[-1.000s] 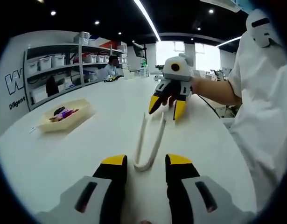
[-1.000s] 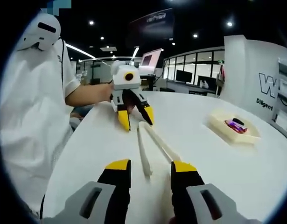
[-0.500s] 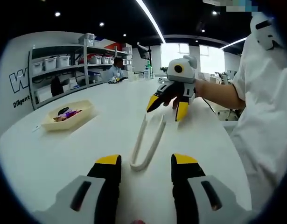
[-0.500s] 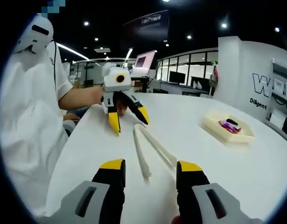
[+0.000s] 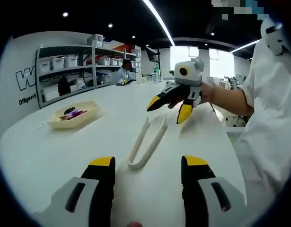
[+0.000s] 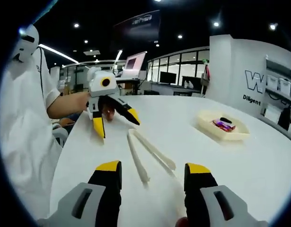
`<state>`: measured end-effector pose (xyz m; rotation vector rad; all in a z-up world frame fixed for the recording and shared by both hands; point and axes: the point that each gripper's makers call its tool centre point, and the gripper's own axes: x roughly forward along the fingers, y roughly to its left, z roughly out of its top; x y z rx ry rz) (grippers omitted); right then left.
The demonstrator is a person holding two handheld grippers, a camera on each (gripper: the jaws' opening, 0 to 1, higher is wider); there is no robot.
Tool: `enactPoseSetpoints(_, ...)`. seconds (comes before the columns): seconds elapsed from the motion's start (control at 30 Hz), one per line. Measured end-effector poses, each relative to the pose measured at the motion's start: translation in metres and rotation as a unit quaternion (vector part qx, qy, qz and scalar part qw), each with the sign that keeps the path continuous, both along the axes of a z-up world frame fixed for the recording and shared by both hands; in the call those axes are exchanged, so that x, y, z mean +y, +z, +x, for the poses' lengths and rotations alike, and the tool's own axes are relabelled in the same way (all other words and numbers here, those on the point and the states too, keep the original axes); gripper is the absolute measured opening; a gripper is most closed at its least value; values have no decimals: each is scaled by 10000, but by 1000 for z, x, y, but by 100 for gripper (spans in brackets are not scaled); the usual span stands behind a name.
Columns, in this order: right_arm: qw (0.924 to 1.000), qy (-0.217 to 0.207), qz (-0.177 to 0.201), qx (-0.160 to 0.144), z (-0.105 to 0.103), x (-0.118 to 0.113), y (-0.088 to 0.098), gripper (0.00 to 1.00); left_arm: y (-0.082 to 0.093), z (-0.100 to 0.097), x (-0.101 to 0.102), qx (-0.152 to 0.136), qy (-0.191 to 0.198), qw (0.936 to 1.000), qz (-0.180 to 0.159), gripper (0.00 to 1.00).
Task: Place the target food into the container with the food tongs after gripping and lifting it, then release it inside without dropping or visibly crushing the food.
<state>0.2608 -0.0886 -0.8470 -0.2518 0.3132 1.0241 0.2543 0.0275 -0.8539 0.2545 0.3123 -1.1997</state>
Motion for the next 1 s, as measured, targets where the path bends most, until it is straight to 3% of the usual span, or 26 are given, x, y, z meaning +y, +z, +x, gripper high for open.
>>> enactPoseSetpoints(0.43,9991,-364,188,139,-1,-2,7,56,9,0,4,99,466,9988,-137,70)
enactPoseSetpoints(1.0,9971,-624,291,319,-10,2,13,68,25,-4,12,346,1001,9928,-552,75)
